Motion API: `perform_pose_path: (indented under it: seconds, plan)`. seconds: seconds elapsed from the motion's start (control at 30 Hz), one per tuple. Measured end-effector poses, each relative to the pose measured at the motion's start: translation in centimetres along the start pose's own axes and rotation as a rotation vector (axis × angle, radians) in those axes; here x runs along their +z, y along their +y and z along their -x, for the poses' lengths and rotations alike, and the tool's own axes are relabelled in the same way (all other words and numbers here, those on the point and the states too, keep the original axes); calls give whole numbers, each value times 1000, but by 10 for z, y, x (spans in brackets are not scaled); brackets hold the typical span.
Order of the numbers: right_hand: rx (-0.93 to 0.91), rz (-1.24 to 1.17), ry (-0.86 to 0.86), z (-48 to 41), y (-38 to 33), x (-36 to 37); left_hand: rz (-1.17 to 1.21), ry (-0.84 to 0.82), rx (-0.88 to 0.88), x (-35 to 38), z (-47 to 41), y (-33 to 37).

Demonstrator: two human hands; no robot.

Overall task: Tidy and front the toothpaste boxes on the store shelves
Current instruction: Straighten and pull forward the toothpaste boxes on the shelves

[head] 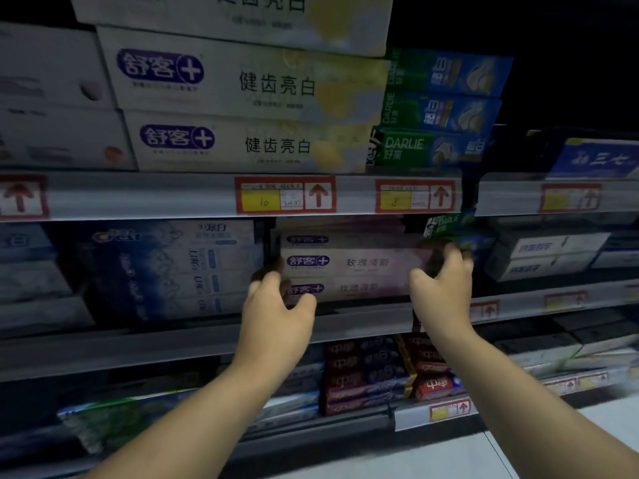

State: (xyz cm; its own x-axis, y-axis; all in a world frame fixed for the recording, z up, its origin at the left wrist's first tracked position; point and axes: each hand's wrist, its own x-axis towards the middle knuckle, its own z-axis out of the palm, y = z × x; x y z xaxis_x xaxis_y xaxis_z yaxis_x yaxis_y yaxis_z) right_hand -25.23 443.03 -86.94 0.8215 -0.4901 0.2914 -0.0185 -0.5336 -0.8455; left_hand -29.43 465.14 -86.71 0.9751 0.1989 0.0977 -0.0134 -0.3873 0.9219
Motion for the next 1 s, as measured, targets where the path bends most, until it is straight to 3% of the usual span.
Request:
perform_pose_path:
  seconds: [0.27, 0.43, 0.53, 0.73, 1.0]
  plan:
    - [-72, 335, -117, 9, -17, -25, -112, -152, 162, -30, 17, 2]
    - [-274, 568, -298, 36, -50, -52, -423, -267, 356, -73, 26, 19]
    - [-421, 688, -397, 51, -84, -66, -545, -250, 421, -104, 28, 40]
    - [-641, 833, -437, 82, -167, -79, -829, -177, 584, -173, 37, 85]
    - [-766, 667, -469, 127, -260, -49, -898, 15, 569, -274, 46, 103]
